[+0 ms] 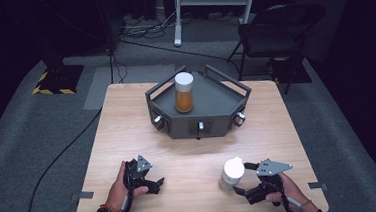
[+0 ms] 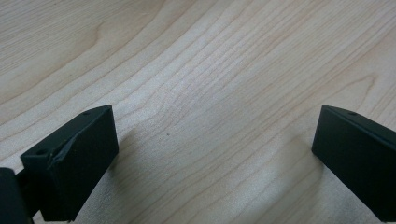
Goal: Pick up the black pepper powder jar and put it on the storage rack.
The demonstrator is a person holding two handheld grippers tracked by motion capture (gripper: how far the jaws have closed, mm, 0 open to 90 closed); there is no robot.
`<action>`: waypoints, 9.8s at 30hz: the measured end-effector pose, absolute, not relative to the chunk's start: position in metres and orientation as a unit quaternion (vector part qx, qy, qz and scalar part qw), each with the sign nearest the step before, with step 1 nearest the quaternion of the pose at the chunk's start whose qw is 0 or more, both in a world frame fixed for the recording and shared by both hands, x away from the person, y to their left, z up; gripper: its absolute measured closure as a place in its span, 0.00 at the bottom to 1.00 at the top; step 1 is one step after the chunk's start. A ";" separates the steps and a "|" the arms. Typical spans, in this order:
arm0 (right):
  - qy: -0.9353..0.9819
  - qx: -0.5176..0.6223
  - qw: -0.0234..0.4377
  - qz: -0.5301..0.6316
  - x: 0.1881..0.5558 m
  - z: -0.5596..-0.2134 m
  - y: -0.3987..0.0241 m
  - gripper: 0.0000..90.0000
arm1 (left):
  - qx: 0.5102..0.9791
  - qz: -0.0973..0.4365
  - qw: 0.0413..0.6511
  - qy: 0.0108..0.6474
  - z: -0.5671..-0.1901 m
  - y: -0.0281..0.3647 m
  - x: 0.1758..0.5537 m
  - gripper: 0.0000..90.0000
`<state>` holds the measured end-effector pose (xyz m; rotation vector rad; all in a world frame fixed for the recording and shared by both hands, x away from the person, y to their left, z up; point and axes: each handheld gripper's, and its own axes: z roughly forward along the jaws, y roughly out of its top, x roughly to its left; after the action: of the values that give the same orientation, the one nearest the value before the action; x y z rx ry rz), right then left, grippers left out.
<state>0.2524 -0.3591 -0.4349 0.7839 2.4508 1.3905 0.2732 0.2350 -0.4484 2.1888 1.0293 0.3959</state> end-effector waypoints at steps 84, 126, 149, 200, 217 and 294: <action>0.741 0.359 0.209 0.527 0.253 -0.393 -0.324 0.32 | 0.841 0.152 0.339 0.395 -0.448 0.235 0.273 0.00; 0.711 0.385 0.275 0.521 0.296 -0.313 -0.292 0.32 | 0.841 0.152 0.338 0.394 -0.448 0.235 0.273 0.00; 0.702 0.400 0.285 0.515 0.336 -0.305 -0.268 0.32 | 0.841 0.152 0.339 0.394 -0.449 0.235 0.273 0.00; 0.695 0.439 0.290 0.491 0.385 -0.337 -0.225 0.32 | 0.843 0.150 0.339 0.390 -0.448 0.236 0.274 0.00; 0.683 0.449 0.287 0.500 0.384 -0.346 -0.228 0.31 | 0.843 0.150 0.339 0.390 -0.448 0.237 0.274 0.00; 0.773 0.276 0.354 0.449 0.286 -0.411 -0.272 0.02 | 0.843 0.150 0.339 0.390 -0.448 0.236 0.274 0.00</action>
<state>0.2856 -0.2717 -0.4107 0.7123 1.9981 1.1608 0.2737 0.2365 -0.4484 2.1940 1.0161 0.3916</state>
